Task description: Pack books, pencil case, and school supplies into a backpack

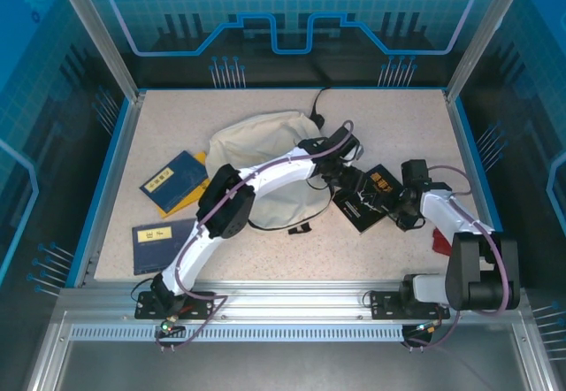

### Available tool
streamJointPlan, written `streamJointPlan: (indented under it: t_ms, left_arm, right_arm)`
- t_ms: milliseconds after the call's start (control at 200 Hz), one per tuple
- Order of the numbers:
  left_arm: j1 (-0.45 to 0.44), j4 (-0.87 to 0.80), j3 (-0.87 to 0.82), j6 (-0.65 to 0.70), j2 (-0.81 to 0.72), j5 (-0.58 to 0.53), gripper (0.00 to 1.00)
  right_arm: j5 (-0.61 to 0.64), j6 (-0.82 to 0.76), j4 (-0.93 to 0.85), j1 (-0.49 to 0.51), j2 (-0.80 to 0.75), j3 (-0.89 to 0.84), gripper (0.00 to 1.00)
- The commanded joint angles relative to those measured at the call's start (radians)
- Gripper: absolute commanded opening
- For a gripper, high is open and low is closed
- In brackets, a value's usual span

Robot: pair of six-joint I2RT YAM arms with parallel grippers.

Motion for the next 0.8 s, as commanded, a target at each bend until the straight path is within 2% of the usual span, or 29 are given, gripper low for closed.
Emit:
streamJointPlan:
  t_ms: [0, 170, 285, 645, 795]
  left_arm:
    - [-0.004, -0.078, 0.078, 0.017, 0.062, -0.031, 0.6]
    - [-0.003, -0.095, 0.084, 0.036, 0.101, -0.082, 0.6]
    - [-0.006, -0.115, 0.089, 0.056, 0.127, -0.063, 0.59]
    - [-0.027, -0.187, 0.096, 0.086, 0.188, -0.045, 0.43]
    - [-0.029, -0.205, 0.095, 0.096, 0.201, -0.044, 0.39]
  right_arm:
    - [-0.058, 0.003, 0.052, -0.026, 0.026, -0.014, 0.57]
    - [-0.089, -0.009, 0.085, -0.034, 0.045, -0.014, 0.54]
    - [-0.093, -0.009, 0.09, -0.033, 0.07, -0.002, 0.52]
    - [-0.127, 0.009, 0.079, -0.034, 0.075, 0.045, 0.45]
    - [-0.208, 0.015, 0.087, -0.035, 0.021, 0.064, 0.42]
